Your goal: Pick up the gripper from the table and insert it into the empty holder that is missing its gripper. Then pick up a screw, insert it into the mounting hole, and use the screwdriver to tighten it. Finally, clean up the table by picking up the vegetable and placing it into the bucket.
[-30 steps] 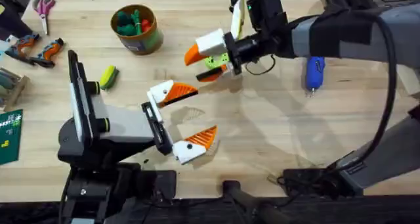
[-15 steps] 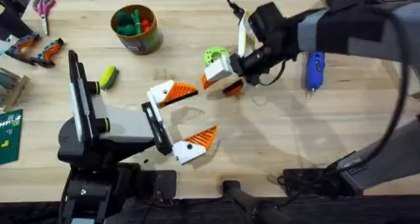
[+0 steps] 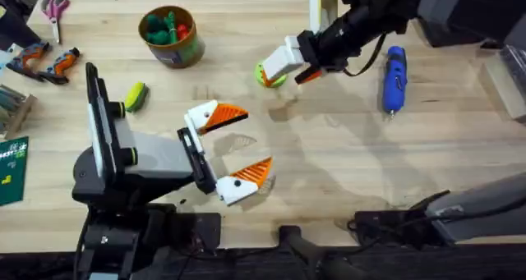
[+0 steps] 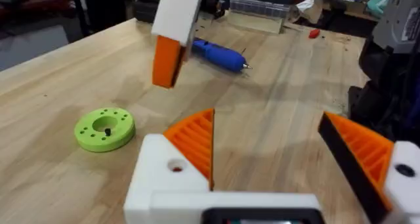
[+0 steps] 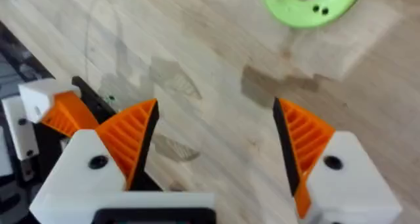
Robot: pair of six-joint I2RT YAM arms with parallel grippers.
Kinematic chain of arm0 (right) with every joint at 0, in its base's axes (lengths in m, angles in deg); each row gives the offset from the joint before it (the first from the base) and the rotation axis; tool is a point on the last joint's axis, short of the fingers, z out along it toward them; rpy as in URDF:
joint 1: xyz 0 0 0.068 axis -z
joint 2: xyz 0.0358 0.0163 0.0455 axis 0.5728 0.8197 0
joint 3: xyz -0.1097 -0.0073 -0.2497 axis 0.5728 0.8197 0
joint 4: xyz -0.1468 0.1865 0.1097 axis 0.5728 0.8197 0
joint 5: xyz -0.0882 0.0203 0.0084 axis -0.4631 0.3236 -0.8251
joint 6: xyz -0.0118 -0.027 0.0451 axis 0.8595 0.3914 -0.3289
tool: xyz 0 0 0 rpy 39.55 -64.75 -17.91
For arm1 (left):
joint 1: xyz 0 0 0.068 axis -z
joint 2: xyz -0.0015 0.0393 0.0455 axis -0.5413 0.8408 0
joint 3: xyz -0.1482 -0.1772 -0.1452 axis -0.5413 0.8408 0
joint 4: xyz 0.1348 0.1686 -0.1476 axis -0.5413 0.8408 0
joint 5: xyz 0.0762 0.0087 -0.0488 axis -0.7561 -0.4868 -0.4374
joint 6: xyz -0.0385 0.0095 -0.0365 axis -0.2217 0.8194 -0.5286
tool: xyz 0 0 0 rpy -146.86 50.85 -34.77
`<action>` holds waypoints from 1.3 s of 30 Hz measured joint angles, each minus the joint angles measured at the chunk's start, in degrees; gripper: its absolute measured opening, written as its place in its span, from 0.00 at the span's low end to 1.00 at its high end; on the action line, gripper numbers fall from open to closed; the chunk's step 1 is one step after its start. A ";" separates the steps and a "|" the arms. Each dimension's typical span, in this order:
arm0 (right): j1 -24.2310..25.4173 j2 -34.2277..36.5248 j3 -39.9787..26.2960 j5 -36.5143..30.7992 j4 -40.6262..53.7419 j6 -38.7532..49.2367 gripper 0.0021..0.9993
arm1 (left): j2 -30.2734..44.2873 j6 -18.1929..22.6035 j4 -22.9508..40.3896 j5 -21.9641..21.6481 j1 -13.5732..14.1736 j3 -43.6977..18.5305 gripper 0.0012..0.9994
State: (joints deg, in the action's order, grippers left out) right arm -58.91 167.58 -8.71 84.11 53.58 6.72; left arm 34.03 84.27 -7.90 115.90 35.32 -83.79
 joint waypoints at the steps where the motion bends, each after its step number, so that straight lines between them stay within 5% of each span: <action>1: 0.00 0.02 0.00 -0.14 0.56 0.12 0.99 | 0.00 0.00 0.00 0.01 0.00 0.00 0.99; 14: -0.64 0.07 -0.13 -8.66 -2.08 5.60 0.99 | 0.01 0.00 0.00 0.02 0.00 0.00 0.99; 25: -11.65 1.10 -1.79 -25.32 -9.28 10.60 0.99 | 0.00 0.00 0.00 0.02 0.00 0.00 0.99; 39: -11.65 5.97 -1.90 -27.12 -15.72 10.38 0.99 | 0.00 0.00 0.00 0.01 0.00 0.00 0.99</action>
State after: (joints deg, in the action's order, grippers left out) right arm -70.56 173.55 -10.61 56.99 37.86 17.10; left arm 34.03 84.27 -7.90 115.91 35.32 -83.79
